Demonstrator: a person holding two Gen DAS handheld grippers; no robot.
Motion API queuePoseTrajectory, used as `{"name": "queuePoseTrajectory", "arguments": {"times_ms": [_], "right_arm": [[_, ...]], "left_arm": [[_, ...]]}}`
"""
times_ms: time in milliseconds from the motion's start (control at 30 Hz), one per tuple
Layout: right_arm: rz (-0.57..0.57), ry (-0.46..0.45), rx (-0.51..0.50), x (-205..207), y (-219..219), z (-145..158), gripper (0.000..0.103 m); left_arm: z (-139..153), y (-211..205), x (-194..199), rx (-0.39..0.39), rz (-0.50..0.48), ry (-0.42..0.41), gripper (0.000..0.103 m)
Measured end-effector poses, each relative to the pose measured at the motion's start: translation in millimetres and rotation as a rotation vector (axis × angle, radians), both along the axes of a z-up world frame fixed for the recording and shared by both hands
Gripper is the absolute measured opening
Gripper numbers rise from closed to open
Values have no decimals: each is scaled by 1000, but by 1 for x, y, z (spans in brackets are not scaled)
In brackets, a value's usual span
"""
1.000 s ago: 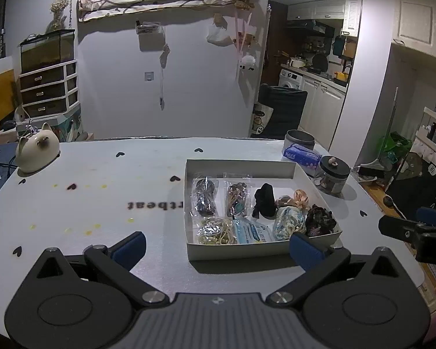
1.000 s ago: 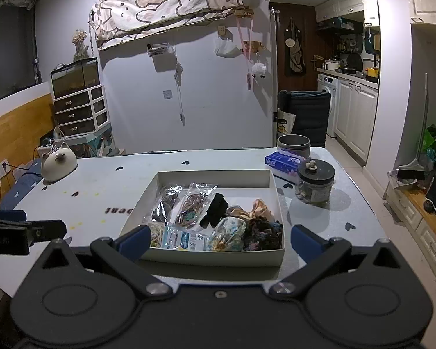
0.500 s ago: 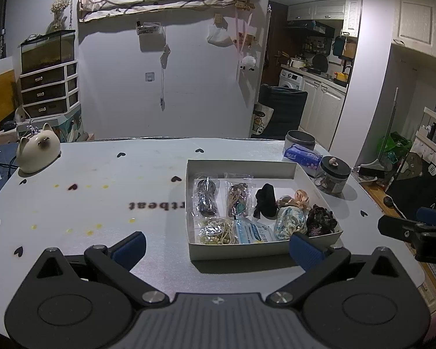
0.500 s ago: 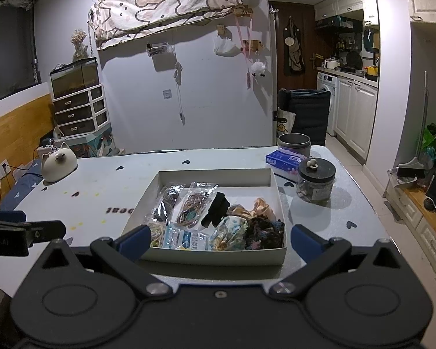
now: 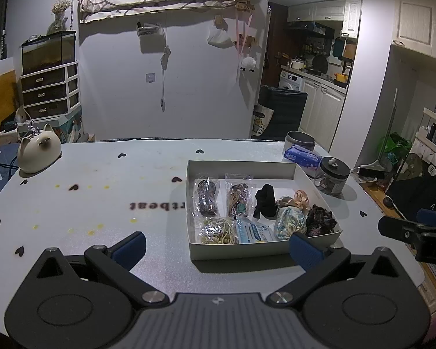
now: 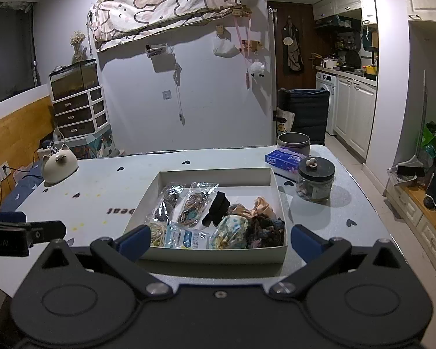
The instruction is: Organize soft objects
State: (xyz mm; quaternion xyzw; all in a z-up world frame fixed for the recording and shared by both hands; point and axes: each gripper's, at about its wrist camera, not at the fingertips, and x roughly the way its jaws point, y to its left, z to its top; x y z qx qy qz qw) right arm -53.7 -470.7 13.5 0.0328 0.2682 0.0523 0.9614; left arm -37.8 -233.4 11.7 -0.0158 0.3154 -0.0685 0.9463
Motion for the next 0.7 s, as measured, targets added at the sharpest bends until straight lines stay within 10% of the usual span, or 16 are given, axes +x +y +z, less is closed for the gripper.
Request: {"name": "queuePoseTrajectory", "arguments": {"times_ms": [700], "right_arm": [[-6,-4,5,-4,5,0,103]], "left_arm": [[6,4,-4,1,4,-9,103]]}}
